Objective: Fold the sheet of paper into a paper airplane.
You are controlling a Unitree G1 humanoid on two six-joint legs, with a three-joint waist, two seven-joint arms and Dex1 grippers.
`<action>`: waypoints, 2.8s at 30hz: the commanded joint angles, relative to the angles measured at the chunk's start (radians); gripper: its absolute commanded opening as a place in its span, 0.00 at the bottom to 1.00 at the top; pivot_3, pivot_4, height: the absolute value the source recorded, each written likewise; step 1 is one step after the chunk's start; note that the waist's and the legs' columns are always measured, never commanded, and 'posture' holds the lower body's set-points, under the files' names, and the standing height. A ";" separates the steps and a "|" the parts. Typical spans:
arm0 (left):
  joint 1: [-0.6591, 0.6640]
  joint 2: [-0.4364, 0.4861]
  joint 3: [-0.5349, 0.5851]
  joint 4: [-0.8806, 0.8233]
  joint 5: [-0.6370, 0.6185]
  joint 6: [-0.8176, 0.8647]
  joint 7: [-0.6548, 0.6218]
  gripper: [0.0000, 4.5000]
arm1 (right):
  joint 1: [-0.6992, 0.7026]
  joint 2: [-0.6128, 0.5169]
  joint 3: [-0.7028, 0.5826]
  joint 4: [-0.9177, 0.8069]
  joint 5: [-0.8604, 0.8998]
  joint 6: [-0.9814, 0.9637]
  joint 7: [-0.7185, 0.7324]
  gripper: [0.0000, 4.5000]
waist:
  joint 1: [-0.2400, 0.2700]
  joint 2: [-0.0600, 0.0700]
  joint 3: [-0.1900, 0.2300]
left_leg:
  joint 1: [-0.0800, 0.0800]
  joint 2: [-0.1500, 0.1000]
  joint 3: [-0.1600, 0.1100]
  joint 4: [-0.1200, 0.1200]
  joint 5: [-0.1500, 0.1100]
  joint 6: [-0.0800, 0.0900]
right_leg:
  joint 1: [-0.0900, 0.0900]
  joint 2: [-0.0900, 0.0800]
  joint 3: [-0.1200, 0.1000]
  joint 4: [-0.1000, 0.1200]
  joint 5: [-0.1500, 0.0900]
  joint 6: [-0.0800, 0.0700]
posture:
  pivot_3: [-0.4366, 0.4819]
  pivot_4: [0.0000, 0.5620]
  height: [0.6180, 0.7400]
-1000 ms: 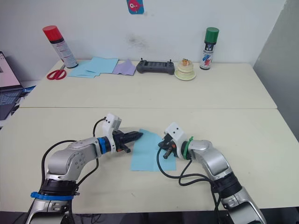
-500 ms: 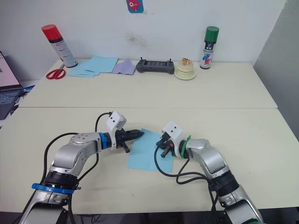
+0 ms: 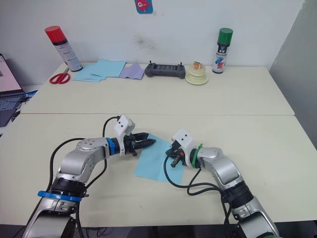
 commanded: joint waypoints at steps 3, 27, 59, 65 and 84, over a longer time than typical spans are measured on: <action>-0.031 0.002 0.012 0.007 0.009 -0.022 -0.013 0.42 | 0.004 0.000 0.001 0.005 -0.006 0.002 -0.008 0.00 | 0.000 0.000 0.000 | 0.000 0.000 0.000 0.000 0.000 0.000 | 0.000 0.000 0.000 0.000 0.000 0.000 | 0.48 0.27 1.00; 0.038 0.054 -0.119 -0.107 0.174 -0.318 -0.124 0.01 | 0.018 0.017 0.001 0.003 -0.001 0.012 -0.030 0.00 | 0.000 0.000 0.000 | 0.000 0.000 0.000 0.000 0.000 0.000 | 0.000 0.000 0.001 0.000 0.000 0.000 | 0.48 0.27 1.00; 0.182 0.063 -0.153 -0.203 0.361 -0.456 0.004 0.01 | 0.046 0.039 -0.013 -0.036 0.011 0.046 -0.058 0.00 | 0.000 0.000 0.000 | 0.000 0.001 0.001 0.000 0.000 0.000 | 0.000 0.000 0.001 0.000 0.000 0.000 | 0.48 0.27 1.00; 0.175 0.066 -0.149 -0.189 0.367 -0.452 0.018 0.01 | 0.051 0.044 -0.014 -0.040 0.010 0.047 -0.063 0.00 | -0.001 0.000 0.000 | 0.000 0.001 0.001 0.000 0.000 0.000 | 0.000 0.000 0.000 0.000 0.000 0.000 | 0.48 0.27 1.00; 0.201 0.075 -0.176 -0.220 0.375 -0.424 0.002 0.01 | 0.064 0.047 -0.010 -0.053 0.008 0.049 -0.065 0.00 | -0.001 0.000 0.000 | 0.001 0.001 0.001 0.000 0.000 0.000 | 0.000 0.000 0.001 0.000 0.000 0.000 | 0.48 0.27 1.00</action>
